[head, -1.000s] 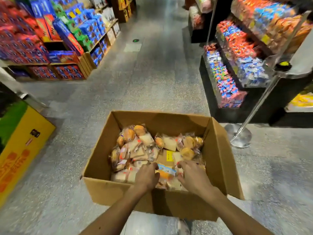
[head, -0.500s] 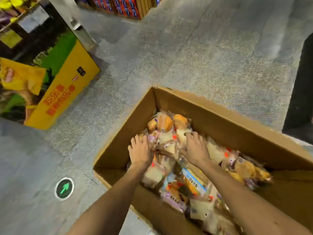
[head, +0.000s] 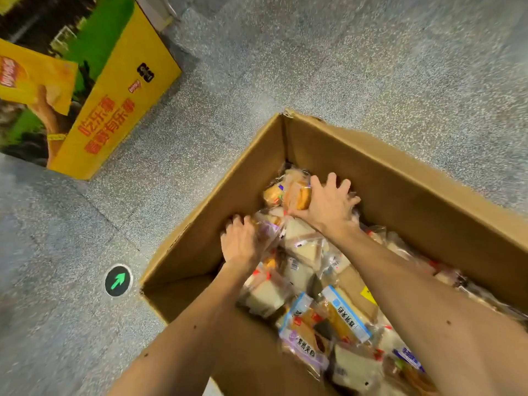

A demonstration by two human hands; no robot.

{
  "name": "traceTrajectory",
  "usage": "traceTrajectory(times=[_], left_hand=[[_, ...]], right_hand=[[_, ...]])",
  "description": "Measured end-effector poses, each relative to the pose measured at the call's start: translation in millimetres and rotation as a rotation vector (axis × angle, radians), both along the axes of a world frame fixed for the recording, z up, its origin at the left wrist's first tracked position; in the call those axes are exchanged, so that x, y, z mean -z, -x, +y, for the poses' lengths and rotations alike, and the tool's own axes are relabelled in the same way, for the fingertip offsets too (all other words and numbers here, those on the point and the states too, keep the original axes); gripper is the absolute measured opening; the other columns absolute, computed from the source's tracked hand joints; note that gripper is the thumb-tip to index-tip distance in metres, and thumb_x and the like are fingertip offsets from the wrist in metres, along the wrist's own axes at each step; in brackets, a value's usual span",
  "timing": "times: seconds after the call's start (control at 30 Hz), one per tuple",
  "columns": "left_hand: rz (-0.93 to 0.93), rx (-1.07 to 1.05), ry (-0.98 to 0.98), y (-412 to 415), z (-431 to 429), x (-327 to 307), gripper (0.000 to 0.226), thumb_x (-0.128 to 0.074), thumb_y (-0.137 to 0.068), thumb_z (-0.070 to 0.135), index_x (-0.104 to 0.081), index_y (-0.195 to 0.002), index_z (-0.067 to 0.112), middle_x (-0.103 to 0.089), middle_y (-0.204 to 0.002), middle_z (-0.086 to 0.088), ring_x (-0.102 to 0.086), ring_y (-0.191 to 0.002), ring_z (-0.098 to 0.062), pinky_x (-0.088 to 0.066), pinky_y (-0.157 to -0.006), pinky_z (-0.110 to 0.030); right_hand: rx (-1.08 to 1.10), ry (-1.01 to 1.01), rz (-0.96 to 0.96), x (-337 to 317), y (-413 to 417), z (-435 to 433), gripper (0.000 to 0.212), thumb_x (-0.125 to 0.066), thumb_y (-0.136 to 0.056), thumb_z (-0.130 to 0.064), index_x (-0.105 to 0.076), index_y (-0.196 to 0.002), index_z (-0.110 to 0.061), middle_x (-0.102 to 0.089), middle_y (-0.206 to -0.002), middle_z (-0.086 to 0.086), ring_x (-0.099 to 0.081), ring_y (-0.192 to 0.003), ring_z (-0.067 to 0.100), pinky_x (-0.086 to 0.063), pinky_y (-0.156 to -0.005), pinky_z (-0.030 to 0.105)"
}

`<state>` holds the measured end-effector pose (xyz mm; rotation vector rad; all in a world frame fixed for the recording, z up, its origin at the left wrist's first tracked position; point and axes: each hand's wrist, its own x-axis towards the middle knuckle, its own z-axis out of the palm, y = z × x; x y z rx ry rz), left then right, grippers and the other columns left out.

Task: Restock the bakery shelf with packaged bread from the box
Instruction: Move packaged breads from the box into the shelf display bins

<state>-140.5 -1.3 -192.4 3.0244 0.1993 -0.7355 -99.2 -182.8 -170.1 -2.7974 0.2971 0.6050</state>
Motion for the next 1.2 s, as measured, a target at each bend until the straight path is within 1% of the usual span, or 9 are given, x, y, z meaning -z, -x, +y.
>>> traceTrajectory(times=[0.13, 0.27, 0.47, 0.6, 0.7, 0.83, 1.0, 1.1, 1.2], left_hand=[[0.091, 0.017, 0.030, 10.5, -0.7, 1.0, 0.047, -0.061, -0.094, 0.027, -0.039, -0.135, 0.020, -0.032, -0.145, -0.013, -0.040, -0.129, -0.037, -0.040, -0.101, -0.049], [0.128, 0.035, 0.168, 20.0, 7.4, -0.1, 0.058, -0.055, -0.094, 0.008, -0.030, -0.146, 0.021, -0.043, -0.136, -0.012, -0.049, -0.121, -0.040, -0.043, -0.099, -0.046], [0.093, 0.148, 0.276, 33.2, 23.7, -23.5, 0.063, -0.060, -0.091, 0.011, -0.031, -0.146, 0.021, -0.048, -0.133, -0.012, -0.052, -0.117, -0.040, -0.042, -0.095, -0.044], [0.051, 0.243, 0.324, 39.3, 34.9, -37.9, 0.065, -0.064, -0.091, 0.017, -0.030, -0.146, 0.022, -0.051, -0.129, -0.013, -0.055, -0.115, -0.040, -0.044, -0.093, -0.042], [0.022, 0.338, 0.345, 46.7, 47.1, -49.8, 0.067, -0.064, -0.091, 0.022, -0.029, -0.148, 0.019, -0.051, -0.131, -0.014, -0.056, -0.113, -0.040, -0.043, -0.092, -0.043], [-0.022, 0.455, 0.403, 63.9, 67.4, -68.2, 0.057, -0.060, -0.094, 0.024, -0.033, -0.144, 0.019, -0.050, -0.132, -0.012, -0.053, -0.114, -0.038, -0.043, -0.091, -0.043], [-0.054, 0.596, 0.383, 69.2, 83.3, -103.7, 0.059, -0.066, -0.090, 0.018, -0.034, -0.140, 0.024, -0.045, -0.140, -0.003, -0.044, -0.127, -0.030, -0.050, -0.090, -0.046], [-0.150, 0.722, 0.448, 70.5, 86.2, -135.3, 0.060, -0.062, -0.090, 0.012, -0.035, -0.143, 0.019, -0.042, -0.146, -0.005, -0.039, -0.135, -0.029, -0.049, -0.098, -0.048], [-0.238, 0.844, 0.463, 77.5, 86.1, -170.3, 0.056, -0.055, -0.095, 0.009, -0.034, -0.145, 0.017, -0.038, -0.150, -0.004, -0.037, -0.136, -0.029, -0.049, -0.097, -0.047]], right_hand=[[-0.035, -0.026, -0.040, 9.0, 8.5, -2.3, 0.077, -0.074, -0.074, -0.062, -0.044, -0.135, -0.028, -0.034, -0.132, 0.011, -0.034, -0.120, 0.036, -0.040, -0.094, 0.055], [-0.060, -0.042, -0.079, 9.3, 12.8, -7.9, 0.069, -0.076, -0.079, -0.050, -0.045, -0.133, -0.020, -0.038, -0.140, 0.016, -0.035, -0.121, 0.035, -0.037, -0.100, 0.044], [-0.061, -0.107, -0.073, 0.2, 41.1, -5.8, 0.073, -0.080, -0.079, -0.034, -0.040, -0.138, -0.019, -0.045, -0.138, 0.008, -0.033, -0.131, 0.036, -0.031, -0.105, 0.055], [0.003, -0.204, -0.090, -5.2, 67.8, -9.4, 0.077, -0.082, -0.078, -0.024, -0.033, -0.137, -0.027, -0.032, -0.138, 0.014, -0.042, -0.123, 0.040, -0.040, -0.104, 0.052], [0.012, -0.167, -0.113, -6.6, 88.3, -6.1, 0.071, -0.077, -0.082, -0.019, -0.035, -0.139, -0.022, -0.045, -0.140, 0.014, -0.041, -0.124, 0.037, -0.036, -0.105, 0.047], [0.023, -0.114, -0.197, -16.6, 122.1, 8.5, 0.058, -0.057, -0.089, 0.001, -0.039, -0.142, -0.015, -0.051, -0.137, 0.010, -0.037, -0.123, 0.030, -0.037, -0.100, 0.045], [-0.058, -0.052, -0.356, -58.2, 166.4, 26.6, 0.045, -0.059, -0.083, 0.005, -0.048, -0.123, -0.011, -0.058, -0.124, 0.012, -0.041, -0.114, 0.030, -0.044, -0.092, 0.046], [-0.009, 0.059, -0.413, -96.7, 193.6, 34.8, 0.053, -0.067, -0.078, 0.011, -0.051, -0.126, -0.006, -0.060, -0.122, 0.013, -0.047, -0.115, 0.032, -0.049, -0.087, 0.043], [0.048, 0.146, -0.475, -134.5, 228.2, 40.0, 0.059, -0.071, -0.066, 0.020, -0.056, -0.121, 0.002, -0.067, -0.102, 0.022, -0.057, -0.096, 0.038, -0.055, -0.072, 0.045]])
